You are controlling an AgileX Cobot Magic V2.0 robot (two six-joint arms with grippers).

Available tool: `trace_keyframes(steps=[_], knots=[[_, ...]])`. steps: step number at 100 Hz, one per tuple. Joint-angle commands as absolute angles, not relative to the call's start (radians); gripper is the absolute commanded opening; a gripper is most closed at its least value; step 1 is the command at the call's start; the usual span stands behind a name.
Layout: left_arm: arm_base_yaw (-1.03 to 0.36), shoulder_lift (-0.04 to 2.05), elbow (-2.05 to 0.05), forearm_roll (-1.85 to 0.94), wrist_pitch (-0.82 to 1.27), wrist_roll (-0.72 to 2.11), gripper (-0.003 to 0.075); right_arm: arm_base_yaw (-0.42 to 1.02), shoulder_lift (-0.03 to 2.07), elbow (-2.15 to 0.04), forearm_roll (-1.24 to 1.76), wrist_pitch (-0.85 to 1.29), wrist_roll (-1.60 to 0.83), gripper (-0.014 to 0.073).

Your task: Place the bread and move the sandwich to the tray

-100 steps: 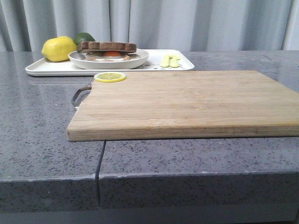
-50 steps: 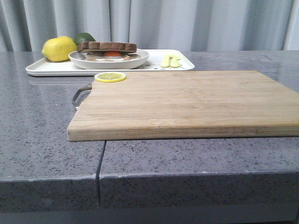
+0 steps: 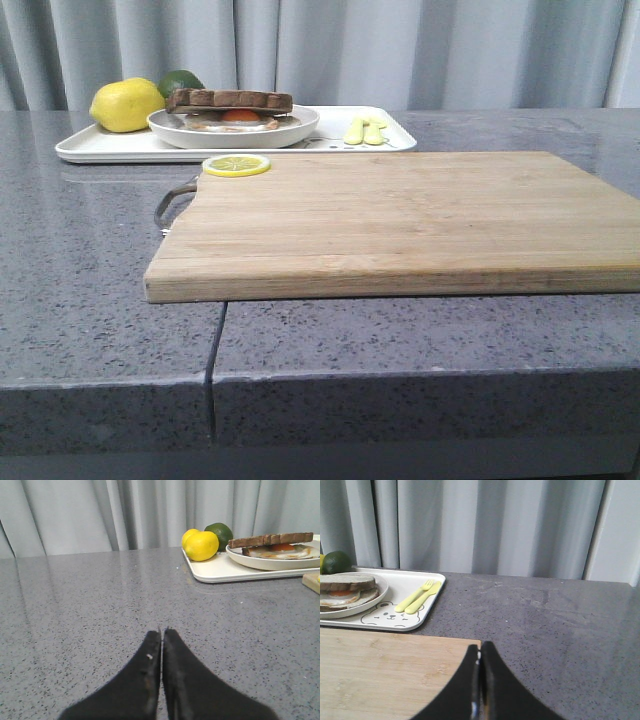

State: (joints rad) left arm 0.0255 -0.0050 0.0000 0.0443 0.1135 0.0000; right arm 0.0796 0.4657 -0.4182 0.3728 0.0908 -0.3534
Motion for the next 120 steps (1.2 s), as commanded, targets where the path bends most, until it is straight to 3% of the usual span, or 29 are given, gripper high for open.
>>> trace_keyframes(steps=[1, 95, 120], knots=[[0.028, -0.037, 0.014, 0.032, 0.064, 0.011, -0.0019, 0.071, 0.466, -0.445, 0.375, 0.017, -0.352, -0.0068], [0.028, -0.037, 0.014, 0.024, 0.073, 0.011, -0.002, 0.071, 0.466, -0.445, 0.374, 0.01, -0.352, -0.0068], [0.028, -0.037, 0.014, 0.024, 0.073, 0.011, -0.0019, 0.082, 0.416, -0.33, 0.286, -0.019, -0.324, -0.0068]])
